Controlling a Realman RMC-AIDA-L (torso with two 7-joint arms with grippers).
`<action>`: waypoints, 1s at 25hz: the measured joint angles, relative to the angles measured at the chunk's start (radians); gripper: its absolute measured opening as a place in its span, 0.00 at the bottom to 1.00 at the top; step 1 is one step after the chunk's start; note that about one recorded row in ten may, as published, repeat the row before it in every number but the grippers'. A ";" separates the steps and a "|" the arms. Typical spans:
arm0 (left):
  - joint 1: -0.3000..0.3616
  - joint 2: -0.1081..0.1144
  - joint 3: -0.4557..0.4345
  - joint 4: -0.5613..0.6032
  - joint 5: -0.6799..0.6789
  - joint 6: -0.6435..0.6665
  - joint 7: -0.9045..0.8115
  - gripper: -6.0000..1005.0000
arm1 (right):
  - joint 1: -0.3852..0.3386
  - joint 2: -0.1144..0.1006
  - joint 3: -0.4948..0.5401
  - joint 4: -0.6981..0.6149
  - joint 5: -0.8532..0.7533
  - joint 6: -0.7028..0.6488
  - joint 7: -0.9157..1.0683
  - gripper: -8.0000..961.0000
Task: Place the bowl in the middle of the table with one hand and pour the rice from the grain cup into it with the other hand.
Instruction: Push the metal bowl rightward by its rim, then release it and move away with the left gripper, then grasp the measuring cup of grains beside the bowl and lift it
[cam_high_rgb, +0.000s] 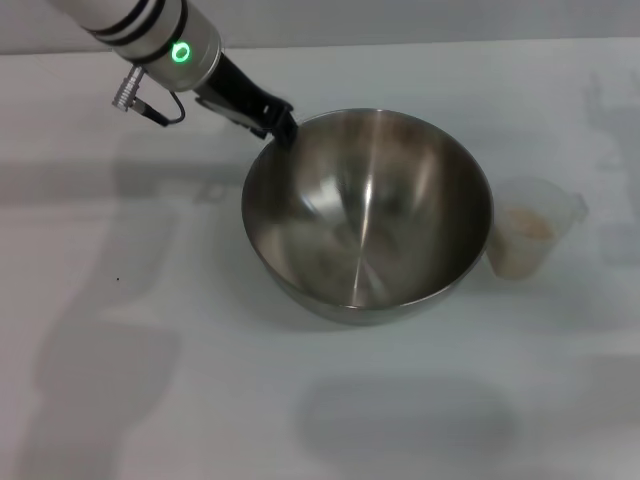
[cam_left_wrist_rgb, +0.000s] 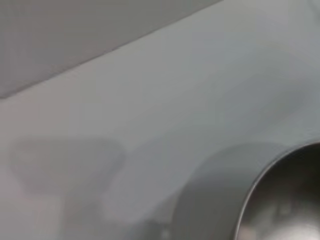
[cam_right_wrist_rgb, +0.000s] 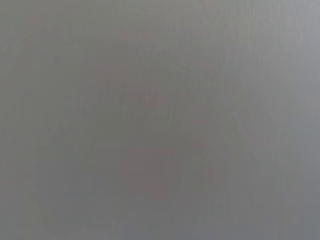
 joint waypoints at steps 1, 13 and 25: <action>0.011 0.000 0.000 -0.032 0.000 0.005 -0.002 0.24 | 0.000 -0.001 0.000 -0.001 0.000 0.000 0.000 0.53; 0.422 -0.008 0.219 -0.502 -0.067 0.600 -0.015 0.31 | 0.001 -0.001 0.000 -0.001 0.000 0.000 0.000 0.53; 0.671 -0.004 0.626 -0.037 -0.035 2.259 -0.427 0.31 | -0.005 -0.001 -0.006 -0.015 0.000 0.008 0.000 0.54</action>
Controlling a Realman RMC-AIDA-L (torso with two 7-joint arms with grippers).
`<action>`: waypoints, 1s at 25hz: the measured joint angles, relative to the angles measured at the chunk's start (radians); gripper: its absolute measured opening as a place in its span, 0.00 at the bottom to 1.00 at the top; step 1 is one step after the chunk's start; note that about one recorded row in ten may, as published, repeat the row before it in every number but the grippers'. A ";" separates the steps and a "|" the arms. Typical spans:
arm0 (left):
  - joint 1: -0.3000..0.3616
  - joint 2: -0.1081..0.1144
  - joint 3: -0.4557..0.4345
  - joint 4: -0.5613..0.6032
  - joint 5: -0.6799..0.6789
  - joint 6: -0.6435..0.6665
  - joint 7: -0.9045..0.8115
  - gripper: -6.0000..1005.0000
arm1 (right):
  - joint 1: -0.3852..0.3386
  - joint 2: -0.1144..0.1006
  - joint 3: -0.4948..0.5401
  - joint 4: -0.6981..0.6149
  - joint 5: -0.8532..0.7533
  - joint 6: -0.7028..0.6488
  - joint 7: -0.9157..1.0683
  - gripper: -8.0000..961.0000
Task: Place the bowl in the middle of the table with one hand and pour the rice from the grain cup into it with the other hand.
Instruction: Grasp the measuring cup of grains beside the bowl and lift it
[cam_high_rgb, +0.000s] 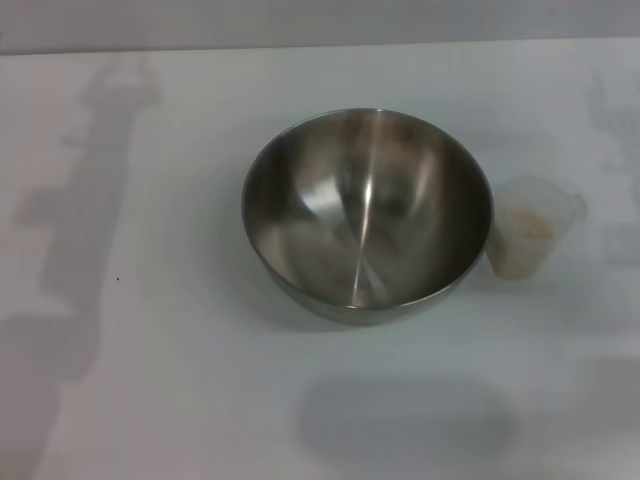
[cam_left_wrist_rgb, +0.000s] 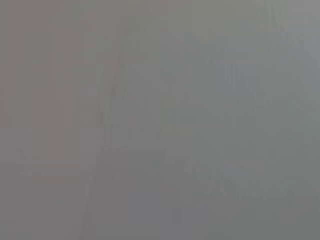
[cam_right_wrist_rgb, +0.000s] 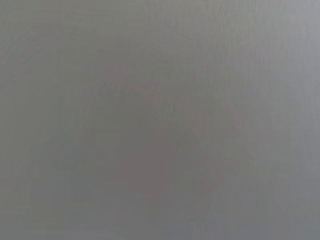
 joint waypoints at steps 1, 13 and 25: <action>0.000 0.003 0.005 0.041 0.025 0.093 -0.116 0.31 | -0.003 0.001 0.001 0.000 0.000 0.000 0.000 0.54; 0.040 -0.003 0.005 0.339 0.192 0.218 -0.397 0.31 | -0.111 0.016 -0.007 0.110 -0.005 0.000 0.046 0.53; 0.076 0.009 -0.042 0.351 0.240 0.237 -0.386 0.49 | -0.355 0.023 -0.104 0.341 -0.010 -0.047 -0.055 0.53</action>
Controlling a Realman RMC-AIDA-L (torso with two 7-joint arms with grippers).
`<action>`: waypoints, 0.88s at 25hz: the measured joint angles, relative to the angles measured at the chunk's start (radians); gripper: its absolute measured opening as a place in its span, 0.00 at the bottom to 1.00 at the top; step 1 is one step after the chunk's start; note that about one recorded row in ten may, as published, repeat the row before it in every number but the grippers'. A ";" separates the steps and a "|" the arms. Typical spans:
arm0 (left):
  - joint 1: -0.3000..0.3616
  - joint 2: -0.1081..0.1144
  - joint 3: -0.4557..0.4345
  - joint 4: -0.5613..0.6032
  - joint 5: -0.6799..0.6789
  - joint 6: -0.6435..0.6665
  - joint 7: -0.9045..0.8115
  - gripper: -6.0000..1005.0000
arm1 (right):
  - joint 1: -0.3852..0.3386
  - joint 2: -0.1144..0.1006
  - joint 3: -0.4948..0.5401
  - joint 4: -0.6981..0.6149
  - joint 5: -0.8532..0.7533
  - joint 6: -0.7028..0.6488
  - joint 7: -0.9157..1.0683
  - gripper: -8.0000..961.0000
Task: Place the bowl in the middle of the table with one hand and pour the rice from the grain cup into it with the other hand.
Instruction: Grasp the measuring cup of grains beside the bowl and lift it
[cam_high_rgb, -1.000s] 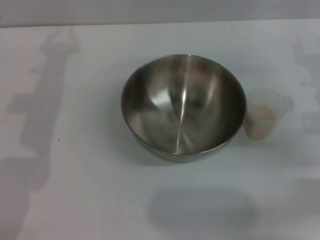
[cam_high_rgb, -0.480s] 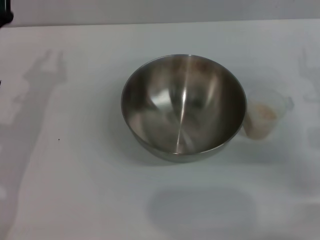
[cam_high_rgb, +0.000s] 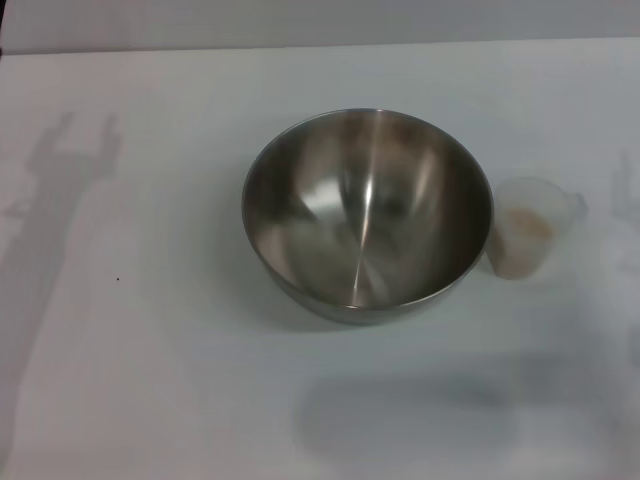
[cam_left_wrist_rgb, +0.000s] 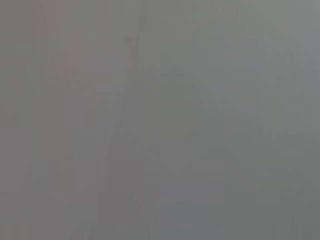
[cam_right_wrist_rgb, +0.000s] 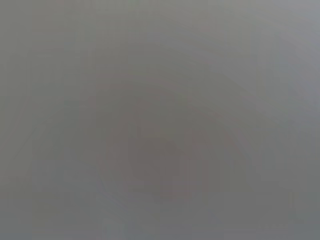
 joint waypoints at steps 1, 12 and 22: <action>0.000 0.000 0.000 0.000 0.000 0.000 0.000 0.50 | 0.000 0.000 0.000 0.000 0.000 0.000 0.000 0.53; 0.003 0.011 -0.016 0.023 0.000 -0.024 0.016 0.75 | -0.152 0.003 -0.185 0.152 0.008 -0.019 -0.167 0.53; 0.007 0.013 -0.034 0.036 0.000 -0.033 0.017 0.86 | -0.224 -0.003 -0.245 0.183 0.009 -0.011 -0.221 0.53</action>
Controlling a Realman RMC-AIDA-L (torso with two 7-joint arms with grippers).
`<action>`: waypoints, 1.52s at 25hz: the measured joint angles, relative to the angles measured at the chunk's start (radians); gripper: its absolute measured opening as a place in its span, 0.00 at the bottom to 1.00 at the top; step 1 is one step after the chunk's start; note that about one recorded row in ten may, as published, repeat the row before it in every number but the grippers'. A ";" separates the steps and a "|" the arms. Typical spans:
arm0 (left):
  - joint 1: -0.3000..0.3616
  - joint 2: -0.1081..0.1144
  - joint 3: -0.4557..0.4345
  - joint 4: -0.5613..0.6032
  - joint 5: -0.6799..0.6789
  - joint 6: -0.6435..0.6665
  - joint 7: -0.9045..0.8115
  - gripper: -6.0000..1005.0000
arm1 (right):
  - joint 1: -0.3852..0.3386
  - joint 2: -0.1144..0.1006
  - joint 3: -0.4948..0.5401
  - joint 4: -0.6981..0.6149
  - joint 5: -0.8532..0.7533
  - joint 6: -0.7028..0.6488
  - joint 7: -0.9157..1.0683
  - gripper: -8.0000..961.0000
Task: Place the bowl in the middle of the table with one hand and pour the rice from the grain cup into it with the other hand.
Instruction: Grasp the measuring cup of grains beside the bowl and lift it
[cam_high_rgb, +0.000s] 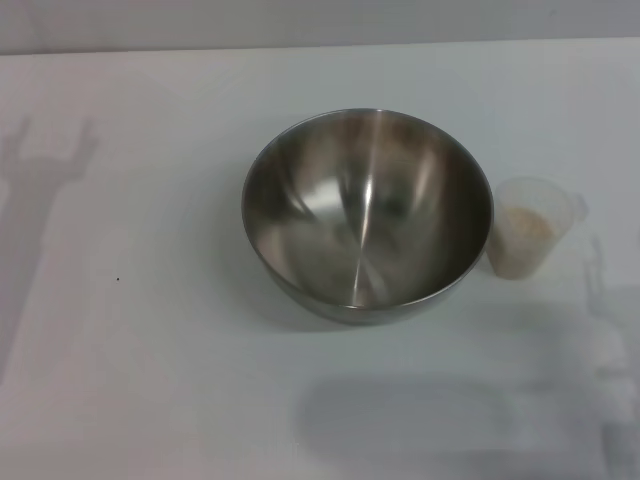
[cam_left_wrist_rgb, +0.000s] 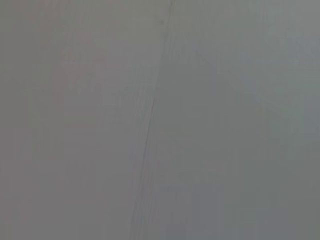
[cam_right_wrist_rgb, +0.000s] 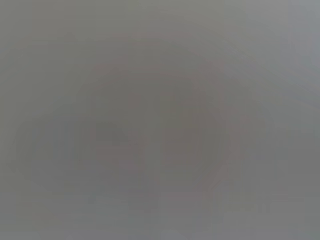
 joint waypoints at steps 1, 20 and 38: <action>0.001 -0.001 0.000 -0.002 0.000 0.000 -0.002 0.86 | 0.000 0.000 0.000 0.000 0.000 0.000 0.000 0.53; 0.037 -0.016 0.002 -0.011 0.002 0.011 -0.005 0.86 | -0.029 -0.006 -0.063 -0.087 0.000 0.085 0.136 0.53; 0.039 -0.019 0.002 -0.021 0.001 0.013 -0.005 0.86 | 0.038 -0.007 -0.119 -0.310 -0.009 0.088 0.405 0.53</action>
